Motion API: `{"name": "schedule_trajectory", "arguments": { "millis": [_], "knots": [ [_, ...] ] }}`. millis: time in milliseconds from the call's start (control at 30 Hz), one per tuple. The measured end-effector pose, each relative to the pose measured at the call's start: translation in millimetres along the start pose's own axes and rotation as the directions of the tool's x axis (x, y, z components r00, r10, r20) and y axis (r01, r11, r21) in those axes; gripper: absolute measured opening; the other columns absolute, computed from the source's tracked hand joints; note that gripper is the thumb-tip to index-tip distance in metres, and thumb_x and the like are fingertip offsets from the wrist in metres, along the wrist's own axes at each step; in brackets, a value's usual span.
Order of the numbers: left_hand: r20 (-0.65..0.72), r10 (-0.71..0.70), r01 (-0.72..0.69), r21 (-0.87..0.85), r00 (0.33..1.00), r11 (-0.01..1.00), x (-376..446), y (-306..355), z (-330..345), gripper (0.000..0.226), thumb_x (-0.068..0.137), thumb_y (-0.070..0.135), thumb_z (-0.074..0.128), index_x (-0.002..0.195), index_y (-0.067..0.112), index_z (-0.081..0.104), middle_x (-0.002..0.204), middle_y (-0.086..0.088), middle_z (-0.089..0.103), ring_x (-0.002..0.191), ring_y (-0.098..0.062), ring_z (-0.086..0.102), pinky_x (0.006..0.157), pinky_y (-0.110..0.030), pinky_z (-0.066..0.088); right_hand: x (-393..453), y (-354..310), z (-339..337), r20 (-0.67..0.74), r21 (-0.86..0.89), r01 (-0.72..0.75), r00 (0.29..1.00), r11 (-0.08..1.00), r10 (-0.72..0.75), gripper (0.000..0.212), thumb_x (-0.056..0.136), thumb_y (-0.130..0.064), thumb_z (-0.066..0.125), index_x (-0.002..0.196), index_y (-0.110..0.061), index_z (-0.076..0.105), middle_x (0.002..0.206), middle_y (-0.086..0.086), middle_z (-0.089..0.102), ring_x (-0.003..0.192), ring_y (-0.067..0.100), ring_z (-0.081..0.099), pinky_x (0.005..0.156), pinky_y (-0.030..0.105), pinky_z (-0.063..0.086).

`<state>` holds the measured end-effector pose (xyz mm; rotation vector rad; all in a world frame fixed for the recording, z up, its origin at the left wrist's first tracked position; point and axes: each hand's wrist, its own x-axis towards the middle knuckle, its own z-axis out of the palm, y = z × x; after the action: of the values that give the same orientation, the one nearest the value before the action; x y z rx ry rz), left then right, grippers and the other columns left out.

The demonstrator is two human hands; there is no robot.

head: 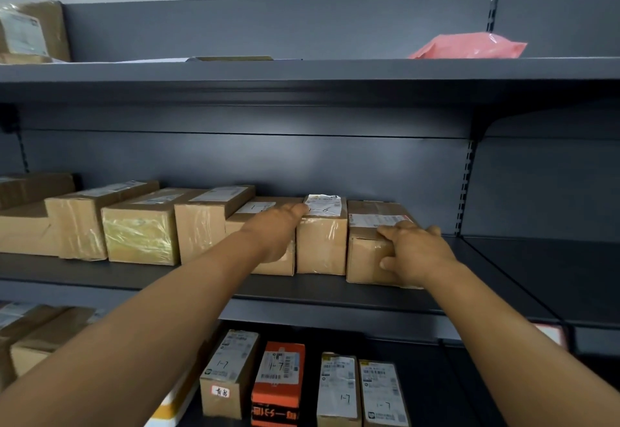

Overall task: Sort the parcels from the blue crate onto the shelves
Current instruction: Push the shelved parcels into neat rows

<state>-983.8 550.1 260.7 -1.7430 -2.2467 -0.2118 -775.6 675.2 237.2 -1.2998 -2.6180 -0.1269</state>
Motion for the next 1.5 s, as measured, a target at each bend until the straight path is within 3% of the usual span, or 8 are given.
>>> {"name": "schedule_trajectory", "arguments": {
  "millis": [233,333,400,467,667,900,1200,1500],
  "knots": [
    [-0.041,-0.026,0.028,0.038,0.999,0.999,-3.3,6.0,4.5,0.072,0.086,-0.003,0.052,0.148,0.019,0.024,0.147,-0.009,0.039,0.129,-0.027,0.043,0.101,-0.035,0.038,-8.6,-8.2,-9.9,0.035,-0.013,-0.033,0.999,0.999,0.034,0.070,0.089,-0.049,0.055,0.150,-0.034,0.022,0.152,0.001,0.029,0.133,0.037,0.028,0.106,0.049,0.035],
    [-0.026,-0.033,0.036,0.092,0.999,0.995,-10.8,6.5,8.9,0.081,0.087,0.005,0.058,0.152,0.018,0.012,0.158,-0.007,0.019,0.145,-0.026,0.020,0.117,-0.038,0.020,-20.4,-24.0,-8.1,-0.008,-0.018,-0.037,0.999,0.999,0.037,0.085,0.088,-0.054,0.057,0.153,-0.026,0.011,0.159,0.003,0.014,0.144,0.039,0.008,0.116,0.051,0.013],
    [-0.036,-0.044,0.048,0.104,0.998,0.993,-21.8,3.8,12.3,0.089,0.087,0.013,0.063,0.154,0.018,0.004,0.161,-0.005,0.007,0.148,-0.024,0.007,0.119,-0.038,0.011,-27.9,-39.7,-2.1,-0.054,0.027,0.009,0.998,1.000,-0.008,0.093,0.088,-0.055,0.058,0.154,-0.022,0.002,0.162,0.002,0.002,0.147,0.034,-0.006,0.119,0.048,-0.001],
    [-0.068,-0.062,0.067,0.080,0.996,0.995,-35.6,-1.7,15.5,0.094,0.087,0.020,0.066,0.154,0.018,0.001,0.162,-0.002,0.001,0.148,-0.021,0.001,0.119,-0.037,0.008,-34.5,-58.8,4.0,-0.088,0.090,0.068,0.994,0.994,-0.060,0.097,0.087,-0.053,0.059,0.154,-0.019,-0.003,0.162,0.000,-0.004,0.148,0.028,-0.010,0.119,0.045,-0.005],
    [-0.104,-0.088,0.090,0.014,0.991,0.996,-89.9,-32.7,21.9,0.094,0.086,0.033,0.066,0.154,0.017,0.002,0.162,-0.002,0.000,0.148,-0.019,0.000,0.119,-0.036,0.004,-53.7,-130.0,18.5,-0.109,0.168,0.189,0.979,0.968,-0.172,0.099,0.088,-0.052,0.059,0.153,-0.017,-0.008,0.161,0.003,-0.012,0.147,0.021,-0.015,0.120,0.041,-0.006],
    [0.000,-0.146,0.146,0.018,0.989,0.989,-171.4,-102.3,37.1,0.089,0.092,0.037,0.058,0.154,0.017,-0.003,0.162,0.000,-0.003,0.148,-0.017,-0.003,0.118,-0.034,0.000,-86.8,-235.0,51.4,-0.036,0.219,0.260,0.965,0.941,-0.258,0.099,0.089,-0.049,0.058,0.153,-0.017,-0.011,0.160,0.002,-0.017,0.147,0.020,-0.015,0.119,0.040,-0.007],
    [0.186,-0.176,0.177,0.010,0.967,0.984,-277.0,-205.4,85.2,0.091,0.092,0.036,0.059,0.153,0.018,-0.005,0.162,0.000,-0.005,0.148,-0.018,-0.005,0.119,-0.036,0.004,-133.3,-362.8,116.6,0.147,0.274,0.226,0.951,0.935,-0.273,0.098,0.090,-0.047,0.059,0.154,-0.015,-0.007,0.161,0.002,-0.010,0.148,0.020,-0.012,0.120,0.040,-0.004],
    [0.300,-0.251,0.256,0.024,0.920,0.966,-311.1,-279.8,133.9,0.089,0.092,0.031,0.059,0.154,0.014,-0.003,0.162,-0.004,-0.002,0.148,-0.021,-0.002,0.119,-0.037,0.004,-128.9,-423.9,182.0,0.273,0.281,0.183,0.926,0.942,-0.261,0.102,0.086,-0.043,0.066,0.154,-0.018,-0.007,0.162,0.004,-0.003,0.148,0.023,-0.004,0.120,0.043,0.006]
  ]
}}
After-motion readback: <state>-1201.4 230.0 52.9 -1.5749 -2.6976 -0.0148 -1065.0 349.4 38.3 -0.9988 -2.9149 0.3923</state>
